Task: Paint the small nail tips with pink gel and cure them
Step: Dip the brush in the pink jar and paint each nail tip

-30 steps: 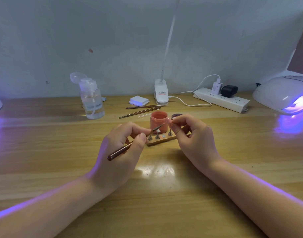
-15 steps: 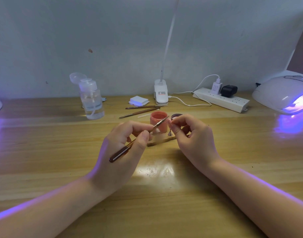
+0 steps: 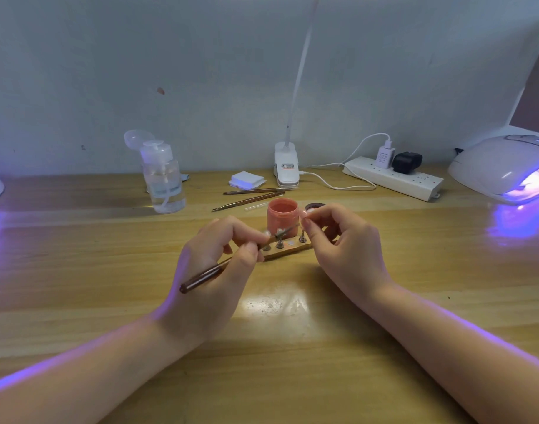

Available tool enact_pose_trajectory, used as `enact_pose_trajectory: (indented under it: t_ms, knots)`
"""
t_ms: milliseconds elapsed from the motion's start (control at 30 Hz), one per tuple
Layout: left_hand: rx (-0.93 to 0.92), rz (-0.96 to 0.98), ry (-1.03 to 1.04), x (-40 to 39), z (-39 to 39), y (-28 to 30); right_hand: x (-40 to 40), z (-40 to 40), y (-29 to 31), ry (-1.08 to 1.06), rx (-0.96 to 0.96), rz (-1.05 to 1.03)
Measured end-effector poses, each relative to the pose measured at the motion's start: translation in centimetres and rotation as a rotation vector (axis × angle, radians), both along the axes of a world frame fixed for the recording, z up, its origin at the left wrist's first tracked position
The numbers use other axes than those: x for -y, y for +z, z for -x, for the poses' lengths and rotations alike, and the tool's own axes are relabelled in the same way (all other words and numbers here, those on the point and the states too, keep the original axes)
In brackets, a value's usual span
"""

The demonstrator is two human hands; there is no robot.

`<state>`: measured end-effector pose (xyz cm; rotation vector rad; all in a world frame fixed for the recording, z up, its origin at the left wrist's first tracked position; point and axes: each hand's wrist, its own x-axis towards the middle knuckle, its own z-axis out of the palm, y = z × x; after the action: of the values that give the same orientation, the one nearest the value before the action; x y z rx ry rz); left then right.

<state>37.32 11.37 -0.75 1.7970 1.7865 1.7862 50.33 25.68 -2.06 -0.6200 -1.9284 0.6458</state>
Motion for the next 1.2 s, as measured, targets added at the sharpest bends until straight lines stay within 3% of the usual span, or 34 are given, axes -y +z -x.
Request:
enact_pose_trajectory:
  t_ms: [167,333,667,900,1200]
  knots:
    - [0.261,-0.004,0.007,-0.6,0.4,-0.2,0.1,0.0,0.4,-0.039,-0.034,0.096]
    - [0.356,0.0,0.055,-1.0,0.8,-0.3,0.7,0.4,1.5,-0.028,-0.08,0.169]
    - [0.403,-0.011,0.103,-1.3,1.2,-0.4,-0.3,0.9,2.7,-0.026,0.232,0.08]
    - [0.419,-0.003,0.114,-1.4,1.2,-0.5,0.3,1.2,0.9,-0.091,0.323,-0.065]
    - [0.422,0.006,0.109,-1.5,1.3,-0.5,-0.2,1.6,0.2,-0.145,0.43,-0.093]
